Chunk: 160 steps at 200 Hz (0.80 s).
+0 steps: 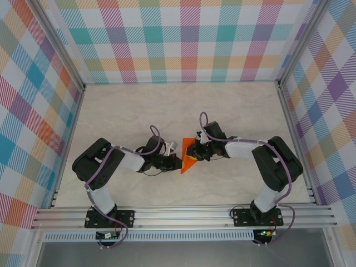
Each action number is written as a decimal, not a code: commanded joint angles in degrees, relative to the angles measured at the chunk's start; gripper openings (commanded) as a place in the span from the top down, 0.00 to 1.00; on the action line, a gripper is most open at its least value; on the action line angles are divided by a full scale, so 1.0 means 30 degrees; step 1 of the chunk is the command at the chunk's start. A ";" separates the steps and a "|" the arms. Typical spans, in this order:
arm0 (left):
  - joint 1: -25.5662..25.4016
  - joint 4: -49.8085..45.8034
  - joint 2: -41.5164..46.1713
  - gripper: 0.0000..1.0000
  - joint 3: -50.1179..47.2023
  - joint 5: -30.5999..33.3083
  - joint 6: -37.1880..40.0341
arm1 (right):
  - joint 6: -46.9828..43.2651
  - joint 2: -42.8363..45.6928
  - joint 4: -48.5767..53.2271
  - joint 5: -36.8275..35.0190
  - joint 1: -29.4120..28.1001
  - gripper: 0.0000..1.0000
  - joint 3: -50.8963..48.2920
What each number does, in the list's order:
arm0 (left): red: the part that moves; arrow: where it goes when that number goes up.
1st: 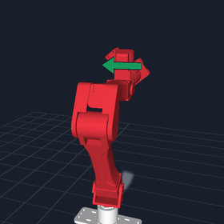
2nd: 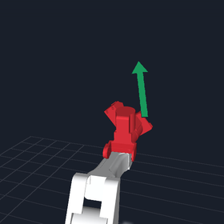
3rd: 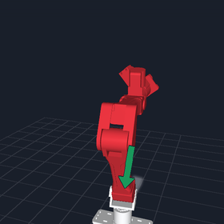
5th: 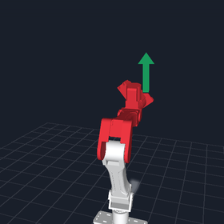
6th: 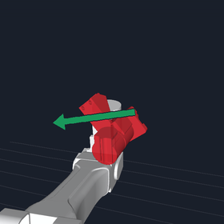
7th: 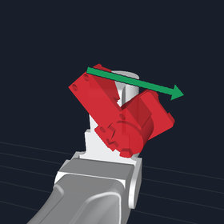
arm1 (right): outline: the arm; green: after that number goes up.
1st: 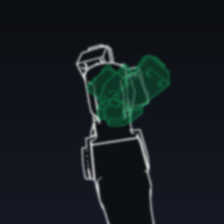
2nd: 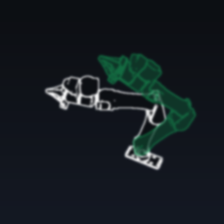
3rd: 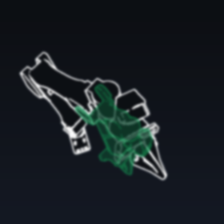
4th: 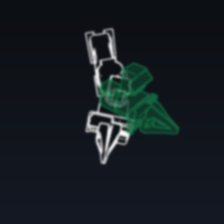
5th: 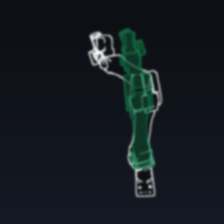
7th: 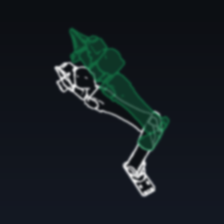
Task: Fold a paper plane with a square sheet of paper (pick it up from the middle)
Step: Fourth fold the wing at the center of the table.
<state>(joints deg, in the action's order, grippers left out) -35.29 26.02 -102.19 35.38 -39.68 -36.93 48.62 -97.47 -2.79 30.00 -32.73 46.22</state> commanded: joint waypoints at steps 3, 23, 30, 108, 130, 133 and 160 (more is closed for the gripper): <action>0.0249 0.0180 -0.0984 0.99 0.0190 0.0308 -0.0310 | -0.0432 -0.0577 -0.0349 0.0854 0.0012 0.82 0.0641; 0.0278 0.0121 -0.1063 1.00 0.0192 0.0422 -0.0397 | -0.0497 -0.0805 0.0143 0.0331 0.0023 0.82 0.0931; 0.0289 0.0119 -0.1035 0.99 0.0140 0.0532 -0.0436 | -0.0517 -0.0969 0.0218 0.0244 0.0041 0.82 0.1011; 0.0308 -0.1631 -0.0850 0.98 0.0419 0.1394 0.0238 | -0.0218 -0.2226 0.0540 -0.0731 0.0123 0.83 0.1340; 0.0308 -0.1615 -0.0722 0.98 0.0317 0.1517 0.0085 | -0.0191 -0.2375 0.0256 -0.0615 0.0158 0.83 0.1156; 0.0308 -0.1621 -0.0713 0.98 0.0309 0.1575 0.0040 | -0.0183 -0.2395 0.0182 -0.0576 0.0184 0.83 0.1141; 0.0308 -0.1937 -0.0739 0.99 0.0307 0.1927 -0.0357 | -0.0181 -0.2388 -0.0087 -0.0479 0.0216 0.83 0.0943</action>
<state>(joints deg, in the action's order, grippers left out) -34.72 24.25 -102.74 36.34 -40.51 -38.17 48.64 -103.48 -2.57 28.97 -32.58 49.21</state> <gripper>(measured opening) 0.047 0.172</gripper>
